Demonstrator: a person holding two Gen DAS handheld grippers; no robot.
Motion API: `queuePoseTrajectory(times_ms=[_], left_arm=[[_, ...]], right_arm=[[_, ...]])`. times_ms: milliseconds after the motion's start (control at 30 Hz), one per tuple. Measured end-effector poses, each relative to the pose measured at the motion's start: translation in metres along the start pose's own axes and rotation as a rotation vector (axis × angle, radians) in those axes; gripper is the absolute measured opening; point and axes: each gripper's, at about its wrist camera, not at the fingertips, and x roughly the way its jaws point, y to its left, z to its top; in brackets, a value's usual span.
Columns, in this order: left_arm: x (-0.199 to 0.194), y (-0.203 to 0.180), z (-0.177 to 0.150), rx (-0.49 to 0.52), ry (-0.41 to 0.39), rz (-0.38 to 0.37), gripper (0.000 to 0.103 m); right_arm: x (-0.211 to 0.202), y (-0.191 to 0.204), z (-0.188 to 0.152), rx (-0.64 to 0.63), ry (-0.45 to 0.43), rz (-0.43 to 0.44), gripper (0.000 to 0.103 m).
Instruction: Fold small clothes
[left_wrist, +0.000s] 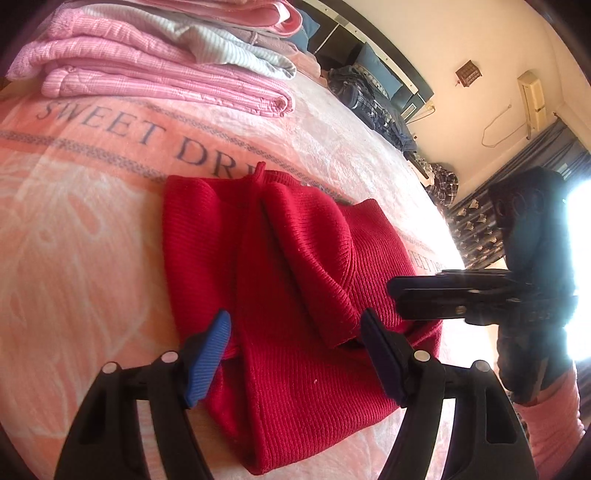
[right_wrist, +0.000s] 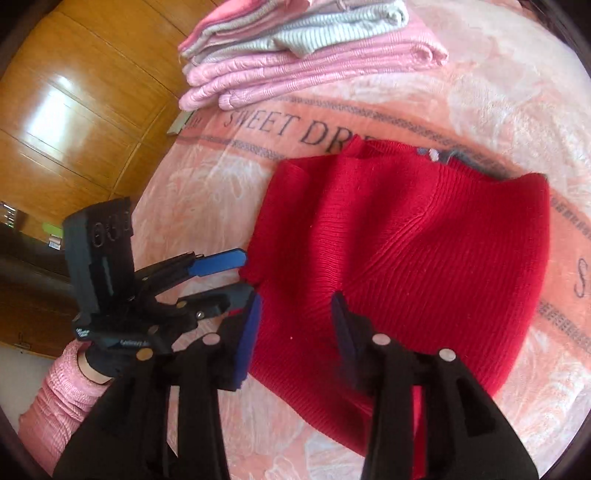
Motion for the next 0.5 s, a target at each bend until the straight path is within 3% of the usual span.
queuePoseTrajectory(times_ms=[100, 167, 200, 333, 500], left_arm=[[-0.003, 0.000, 0.004, -0.027, -0.008, -0.017, 0.073], [-0.006, -0.004, 0.005, -0.039, -0.011, -0.035, 0.073], [-0.005, -0.006, 0.007, -0.044, -0.011, -0.045, 0.073], [0.001, -0.018, 0.010, -0.066, 0.016, -0.078, 0.073], [0.012, -0.030, 0.004, -0.075, 0.071, -0.082, 0.073]], right_arm=[[-0.033, -0.001, -0.015, -0.023, -0.035, -0.042, 0.049], [-0.046, -0.004, -0.029, -0.034, -0.033, -0.067, 0.063], [-0.048, -0.006, -0.036, -0.042, -0.021, -0.076, 0.065], [-0.030, -0.019, -0.061, -0.042, 0.038, -0.128, 0.066], [-0.004, -0.036, -0.063, 0.006, 0.036, -0.100, 0.066]])
